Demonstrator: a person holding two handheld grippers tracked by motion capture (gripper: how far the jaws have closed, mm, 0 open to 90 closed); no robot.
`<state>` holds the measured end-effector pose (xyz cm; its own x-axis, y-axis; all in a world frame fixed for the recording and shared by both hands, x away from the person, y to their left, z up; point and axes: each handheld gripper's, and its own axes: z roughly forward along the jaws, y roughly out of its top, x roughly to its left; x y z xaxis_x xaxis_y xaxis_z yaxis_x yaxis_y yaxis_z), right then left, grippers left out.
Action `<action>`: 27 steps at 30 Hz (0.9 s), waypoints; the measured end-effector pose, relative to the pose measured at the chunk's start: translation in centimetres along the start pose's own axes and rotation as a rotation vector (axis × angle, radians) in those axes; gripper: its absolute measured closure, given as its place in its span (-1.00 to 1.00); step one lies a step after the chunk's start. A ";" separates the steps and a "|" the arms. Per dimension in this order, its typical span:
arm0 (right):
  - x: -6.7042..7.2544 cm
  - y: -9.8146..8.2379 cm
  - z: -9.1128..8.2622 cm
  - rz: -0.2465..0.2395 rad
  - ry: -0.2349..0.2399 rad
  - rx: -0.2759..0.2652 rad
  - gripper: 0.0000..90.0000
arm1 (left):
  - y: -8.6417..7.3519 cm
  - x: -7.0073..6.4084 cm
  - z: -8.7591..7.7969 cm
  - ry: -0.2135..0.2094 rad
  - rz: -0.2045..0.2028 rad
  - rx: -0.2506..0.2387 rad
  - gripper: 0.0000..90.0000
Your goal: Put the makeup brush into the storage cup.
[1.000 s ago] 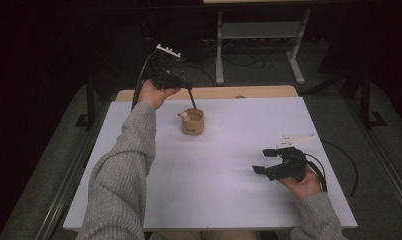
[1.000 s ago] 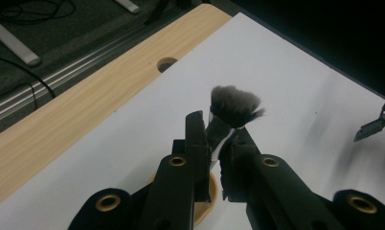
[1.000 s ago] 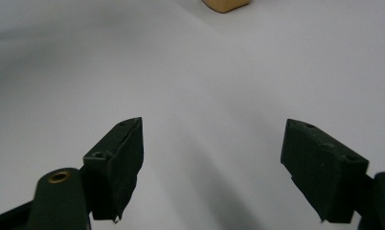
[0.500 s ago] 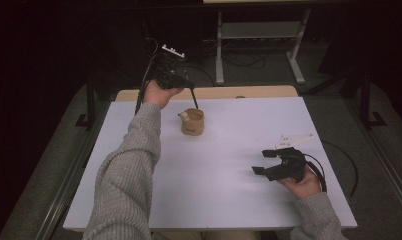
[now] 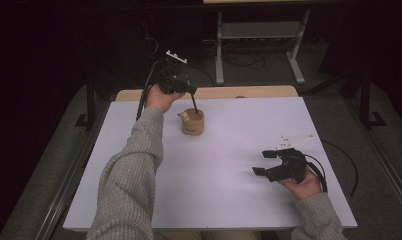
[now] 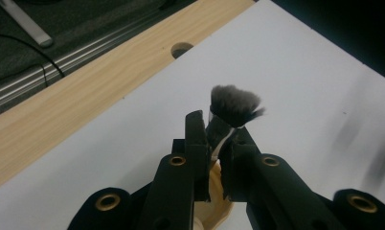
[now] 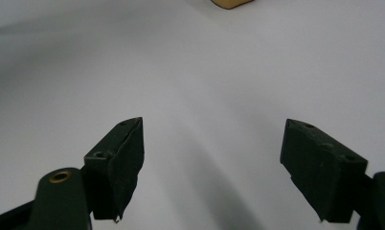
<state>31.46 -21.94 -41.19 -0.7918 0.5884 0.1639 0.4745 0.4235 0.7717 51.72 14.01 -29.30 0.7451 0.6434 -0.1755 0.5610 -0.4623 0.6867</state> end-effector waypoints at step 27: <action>0.5 0.3 0.6 -0.037 0.023 0.008 -0.52 | -2.5 0.5 2.6 0.017 -0.031 0.077 0.84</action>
<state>31.46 -21.12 -41.23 -0.8173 0.5565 0.1494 0.4478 0.4504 0.7724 51.61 13.95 -32.93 0.7211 0.6682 -0.1832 0.6101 -0.4869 0.6250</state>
